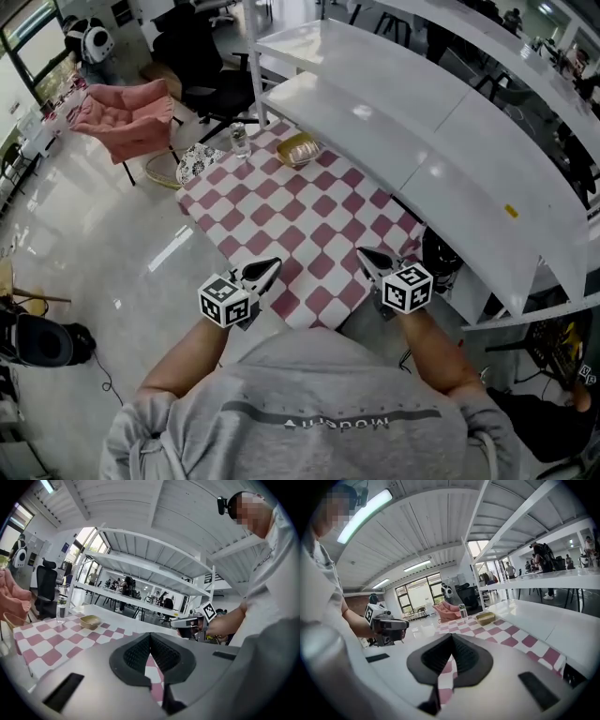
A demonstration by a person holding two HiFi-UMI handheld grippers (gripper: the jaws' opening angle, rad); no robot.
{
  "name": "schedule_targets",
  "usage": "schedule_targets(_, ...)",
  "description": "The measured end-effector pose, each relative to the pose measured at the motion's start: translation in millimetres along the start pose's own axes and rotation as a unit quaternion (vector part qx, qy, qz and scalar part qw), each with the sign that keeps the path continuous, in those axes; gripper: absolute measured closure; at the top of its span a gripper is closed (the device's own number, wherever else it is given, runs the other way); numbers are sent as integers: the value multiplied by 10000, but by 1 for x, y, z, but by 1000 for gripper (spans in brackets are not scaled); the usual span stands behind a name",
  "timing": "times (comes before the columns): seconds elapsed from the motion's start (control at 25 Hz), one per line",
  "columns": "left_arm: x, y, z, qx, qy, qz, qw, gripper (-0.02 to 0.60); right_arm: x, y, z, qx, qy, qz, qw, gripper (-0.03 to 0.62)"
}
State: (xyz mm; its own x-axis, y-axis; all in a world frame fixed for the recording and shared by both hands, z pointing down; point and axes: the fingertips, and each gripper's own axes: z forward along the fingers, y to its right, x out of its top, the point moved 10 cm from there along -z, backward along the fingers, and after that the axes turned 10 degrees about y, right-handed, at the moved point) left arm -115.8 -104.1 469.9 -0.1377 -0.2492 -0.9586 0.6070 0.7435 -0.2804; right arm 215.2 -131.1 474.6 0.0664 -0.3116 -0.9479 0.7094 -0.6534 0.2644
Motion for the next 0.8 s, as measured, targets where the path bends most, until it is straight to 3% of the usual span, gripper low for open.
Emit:
schedule_targets(0.16,-1,13,41,358,-32,-100,9993,568,9,46,7,469,-107,-329,9983,569)
schedule_targets(0.4,-1,19,80,705,-26,-378,9968,568,17,89,28,919,-146,-339,9951,569)
schedule_targets(0.64,-4,-14,83,708,-32,-785,9944,568,16,93,58,848,-127,-289,9959,569)
schedule_targets(0.8,-11,-59,82,596,74,-1367,9888,568,7,86,75,530,-247,-286,9979,569)
